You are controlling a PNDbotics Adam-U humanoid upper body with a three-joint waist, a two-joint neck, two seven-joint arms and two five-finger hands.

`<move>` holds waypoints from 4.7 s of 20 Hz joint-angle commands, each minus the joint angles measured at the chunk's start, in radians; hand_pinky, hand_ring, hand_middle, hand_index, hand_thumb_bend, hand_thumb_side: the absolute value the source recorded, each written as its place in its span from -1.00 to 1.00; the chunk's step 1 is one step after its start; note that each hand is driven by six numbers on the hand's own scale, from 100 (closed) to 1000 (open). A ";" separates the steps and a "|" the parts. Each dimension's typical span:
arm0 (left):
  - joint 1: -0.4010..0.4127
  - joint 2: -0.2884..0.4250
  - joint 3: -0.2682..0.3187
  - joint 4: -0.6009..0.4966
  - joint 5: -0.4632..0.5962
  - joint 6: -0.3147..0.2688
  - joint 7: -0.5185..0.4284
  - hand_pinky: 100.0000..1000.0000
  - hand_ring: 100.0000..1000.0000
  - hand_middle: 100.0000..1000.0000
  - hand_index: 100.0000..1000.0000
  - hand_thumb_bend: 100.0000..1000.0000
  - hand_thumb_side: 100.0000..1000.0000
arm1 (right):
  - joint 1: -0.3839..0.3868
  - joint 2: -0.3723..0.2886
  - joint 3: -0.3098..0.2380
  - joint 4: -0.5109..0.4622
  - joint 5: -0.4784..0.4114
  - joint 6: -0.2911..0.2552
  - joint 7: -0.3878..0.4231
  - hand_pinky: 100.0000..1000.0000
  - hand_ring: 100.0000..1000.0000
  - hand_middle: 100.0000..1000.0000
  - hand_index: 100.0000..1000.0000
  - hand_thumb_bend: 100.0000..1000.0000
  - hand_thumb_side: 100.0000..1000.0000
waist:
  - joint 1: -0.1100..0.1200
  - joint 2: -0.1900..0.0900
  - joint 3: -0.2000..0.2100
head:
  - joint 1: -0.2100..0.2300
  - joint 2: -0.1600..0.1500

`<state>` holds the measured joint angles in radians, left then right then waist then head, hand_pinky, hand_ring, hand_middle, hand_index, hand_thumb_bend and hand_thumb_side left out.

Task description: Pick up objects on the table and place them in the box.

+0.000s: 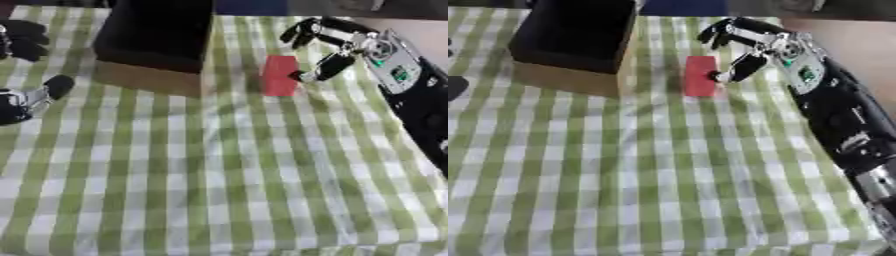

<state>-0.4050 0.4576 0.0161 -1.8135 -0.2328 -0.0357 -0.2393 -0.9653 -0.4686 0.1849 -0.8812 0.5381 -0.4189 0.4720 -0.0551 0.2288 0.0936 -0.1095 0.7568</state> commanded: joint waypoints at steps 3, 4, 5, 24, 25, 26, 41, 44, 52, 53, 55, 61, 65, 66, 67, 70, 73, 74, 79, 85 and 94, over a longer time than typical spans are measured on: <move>-0.015 0.010 0.006 -0.013 0.006 -0.001 -0.002 0.32 0.28 0.24 0.55 0.09 -0.20 | -0.029 -0.016 -0.008 -0.011 0.009 -0.006 -0.005 0.57 0.50 0.58 0.76 -0.40 -1.00 | 0.005 -0.021 0.000 | -0.002 0.008; -0.014 0.010 0.007 -0.013 0.006 -0.001 -0.002 0.32 0.28 0.24 0.55 0.09 -0.20 | -0.031 -0.020 -0.009 -0.017 0.004 -0.006 -0.005 0.57 0.50 0.59 0.77 -0.40 -1.00 | 0.005 -0.021 -0.001 | -0.001 0.008; -0.014 0.010 0.007 -0.013 0.006 -0.001 -0.001 0.32 0.28 0.24 0.55 0.09 -0.20 | -0.033 -0.023 -0.009 -0.023 -0.001 -0.004 -0.003 0.57 0.50 0.59 0.77 -0.39 -1.00 | 0.004 -0.022 -0.002 | 0.000 0.008; -0.011 0.010 0.008 -0.013 0.005 -0.001 -0.003 0.32 0.28 0.24 0.55 0.10 -0.20 | -0.042 0.000 0.011 -0.028 -0.018 0.008 0.115 0.59 0.54 0.65 0.80 -0.37 -1.00 | 0.003 -0.026 -0.005 | 0.002 0.010; -0.011 0.010 0.008 -0.013 0.005 -0.001 -0.003 0.32 0.28 0.24 0.55 0.10 -0.20 | -0.043 0.004 0.011 -0.024 -0.014 0.007 0.119 0.59 0.54 0.65 0.80 -0.37 -1.00 | 0.003 -0.026 -0.005 | 0.002 0.010; -0.010 0.009 0.008 -0.012 0.005 -0.001 -0.003 0.32 0.28 0.24 0.55 0.10 -0.20 | -0.044 0.007 0.011 -0.020 -0.011 0.006 0.123 0.59 0.54 0.65 0.80 -0.38 -1.00 | 0.003 -0.026 -0.005 | 0.002 0.011; -0.011 0.008 0.006 -0.012 0.006 -0.001 -0.004 0.32 0.27 0.24 0.55 0.09 -0.20 | -0.041 0.051 0.001 0.051 0.070 0.006 0.137 0.57 0.52 0.60 0.76 -0.38 -1.00 | 0.003 -0.024 0.002 | -0.004 0.013; -0.011 0.008 0.006 -0.012 0.006 -0.001 -0.004 0.32 0.27 0.24 0.55 0.09 -0.20 | -0.039 0.051 -0.002 0.053 0.085 -0.003 0.124 0.53 0.34 0.33 0.65 -0.49 -1.00 | 0.003 -0.024 0.003 | -0.004 0.013; -0.011 0.009 0.007 -0.014 0.006 -0.002 -0.004 0.32 0.27 0.24 0.55 0.09 -0.20 | -0.057 0.011 0.001 -0.031 0.024 -0.023 0.056 0.52 0.30 0.24 0.61 -0.55 -1.00 | 0.000 -0.028 0.003 | 0.000 0.013; -0.012 0.009 0.006 -0.014 0.006 -0.002 -0.004 0.32 0.27 0.24 0.55 0.09 -0.20 | -0.062 0.001 0.002 -0.051 0.009 -0.022 0.055 0.52 0.30 0.24 0.61 -0.54 -1.00 | -0.001 -0.029 0.004 | 0.000 0.013; -0.012 0.008 0.004 -0.014 0.007 -0.002 -0.006 0.32 0.27 0.24 0.55 0.09 -0.20 | -0.075 -0.019 0.002 -0.087 -0.018 -0.016 0.051 0.52 0.30 0.24 0.61 -0.55 -1.00 | -0.003 -0.032 0.010 | 0.000 0.013; -0.019 -0.011 -0.012 -0.014 0.013 -0.005 -0.021 0.32 0.26 0.23 0.55 0.09 -0.20 | -0.114 -0.055 -0.012 -0.158 -0.048 0.011 -0.035 0.50 0.30 0.26 0.61 -0.54 -1.00 | -0.010 -0.045 0.055 | -0.014 0.012; -0.039 -0.041 -0.040 -0.015 0.023 -0.011 -0.047 0.31 0.26 0.23 0.55 0.09 -0.20 | -0.137 -0.055 -0.014 -0.179 -0.031 0.021 -0.148 0.49 0.29 0.26 0.60 -0.55 -1.00 | -0.016 -0.047 0.111 | -0.041 0.003; -0.048 -0.052 -0.051 -0.016 0.027 -0.013 -0.057 0.31 0.26 0.23 0.55 0.09 -0.20 | -0.143 -0.053 -0.012 -0.179 -0.024 0.022 -0.168 0.49 0.29 0.26 0.61 -0.55 -1.00 | -0.019 -0.046 0.134 | -0.054 -0.002; -0.056 -0.061 -0.060 -0.016 0.030 -0.015 -0.068 0.31 0.26 0.23 0.55 0.09 -0.20 | -0.147 -0.051 -0.011 -0.177 -0.015 0.023 -0.182 0.49 0.29 0.27 0.61 -0.55 -1.00 | -0.022 -0.044 0.155 | -0.067 -0.007; -0.068 -0.075 -0.074 -0.015 0.036 -0.017 -0.086 0.31 0.26 0.23 0.54 0.09 -0.20 | -0.155 -0.046 -0.010 -0.165 0.003 0.020 -0.202 0.49 0.29 0.27 0.61 -0.55 -1.00 | -0.027 -0.040 0.184 | -0.089 -0.015; -0.094 -0.103 -0.097 -0.020 0.046 -0.022 -0.107 0.31 0.26 0.22 0.54 0.09 -0.20 | -0.161 -0.036 -0.017 -0.140 0.028 0.023 -0.207 0.50 0.30 0.30 0.62 -0.56 -1.00 | -0.034 -0.023 0.244 | -0.154 -0.025; -0.102 -0.111 -0.102 -0.022 0.048 -0.023 -0.114 0.31 0.26 0.22 0.54 0.09 -0.20 | -0.163 -0.032 -0.021 -0.130 0.039 0.023 -0.208 0.50 0.31 0.30 0.62 -0.56 -1.00 | -0.036 -0.017 0.261 | -0.173 -0.027; -0.125 -0.131 -0.111 -0.038 0.057 -0.025 -0.128 0.31 0.25 0.22 0.54 0.09 -0.20 | -0.155 -0.008 -0.037 -0.080 0.095 0.020 -0.228 0.51 0.34 0.36 0.65 -0.55 -1.00 | -0.042 0.007 0.300 | -0.232 -0.030; -0.132 -0.134 -0.113 -0.043 0.061 -0.022 -0.132 0.31 0.25 0.22 0.54 0.09 -0.19 | -0.141 0.018 -0.036 -0.041 0.134 0.007 -0.196 0.54 0.45 0.53 0.74 -0.45 -1.00 | -0.042 0.020 0.301 | -0.239 -0.027; -0.136 -0.132 -0.114 -0.037 0.061 -0.022 -0.137 0.31 0.26 0.22 0.54 0.08 -0.19 | -0.131 0.030 -0.028 -0.039 0.149 -0.016 -0.141 0.60 0.55 0.69 0.84 -0.40 -0.83 | -0.036 0.025 0.281 | -0.230 -0.021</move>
<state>-0.5229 0.3173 -0.1008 -1.8382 -0.1756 -0.0570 -0.3728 -1.0812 -0.4205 0.1605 -0.9068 0.6786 -0.4302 0.3265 -0.1007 0.2706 0.3745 -0.3413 0.7373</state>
